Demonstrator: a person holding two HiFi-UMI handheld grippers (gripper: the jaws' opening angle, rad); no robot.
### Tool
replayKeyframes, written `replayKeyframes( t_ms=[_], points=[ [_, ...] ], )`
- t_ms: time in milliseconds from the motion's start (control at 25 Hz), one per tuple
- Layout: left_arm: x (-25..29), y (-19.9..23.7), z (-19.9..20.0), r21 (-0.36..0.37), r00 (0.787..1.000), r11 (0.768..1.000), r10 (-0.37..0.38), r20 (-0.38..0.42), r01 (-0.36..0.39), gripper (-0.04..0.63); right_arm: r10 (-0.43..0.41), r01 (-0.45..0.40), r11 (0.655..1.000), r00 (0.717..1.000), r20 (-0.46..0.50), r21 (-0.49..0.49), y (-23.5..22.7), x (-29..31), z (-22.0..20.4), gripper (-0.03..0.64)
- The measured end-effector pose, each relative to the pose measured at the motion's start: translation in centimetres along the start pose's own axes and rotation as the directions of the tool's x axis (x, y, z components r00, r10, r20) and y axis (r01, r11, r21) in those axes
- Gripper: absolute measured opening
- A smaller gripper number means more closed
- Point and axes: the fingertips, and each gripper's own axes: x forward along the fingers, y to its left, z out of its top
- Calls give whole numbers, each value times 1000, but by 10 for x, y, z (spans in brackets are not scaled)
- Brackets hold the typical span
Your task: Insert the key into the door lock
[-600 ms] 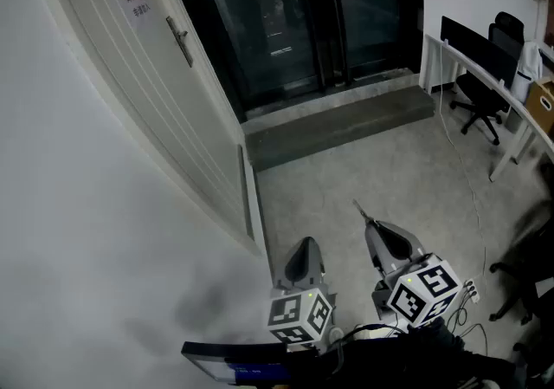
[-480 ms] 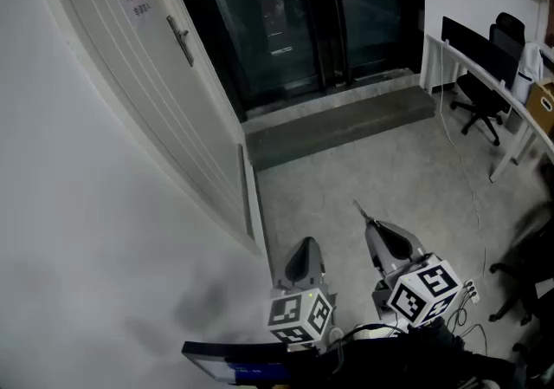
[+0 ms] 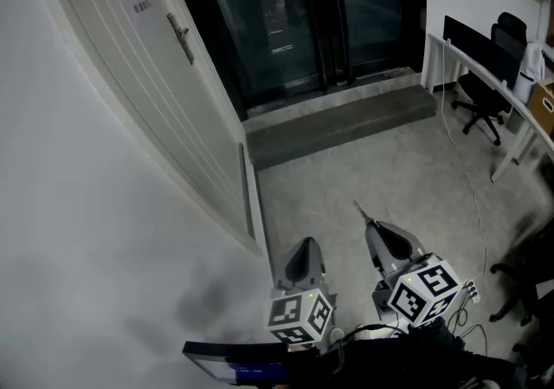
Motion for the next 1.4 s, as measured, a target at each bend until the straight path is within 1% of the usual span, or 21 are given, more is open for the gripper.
replayKeyframes(
  t_ms=[160, 480, 680, 880, 1200, 1400],
  points=[
    [4, 9, 2, -2, 1000, 1000, 1, -6, -1, 0, -6, 6, 1000, 1000, 1, 7, 0, 7, -1, 12],
    [14, 29, 3, 5, 1000, 1000, -24, -11, 24, 0, -36, 37, 999, 999, 9, -32, 5, 26, 0, 12],
    [32, 41, 3, -9, 1000, 1000, -23, -22, 23, 0, -46, 46, 998, 999, 6, -49, -2, 45, 0, 12],
    [69, 46, 11, -10, 1000, 1000, -12, 1, 12, 0, -30, 31, 996, 999, 16, -81, -24, 78, 11, 12],
    [156, 43, 38, -6, 999, 1000, 20, 32, -20, 0, 20, -19, 994, 1000, 7, -107, -76, 144, 45, 12],
    [206, 39, 45, -5, 999, 999, 41, 36, -41, 0, 45, -46, 993, 999, -5, -109, -111, 179, 61, 12]
  ],
)
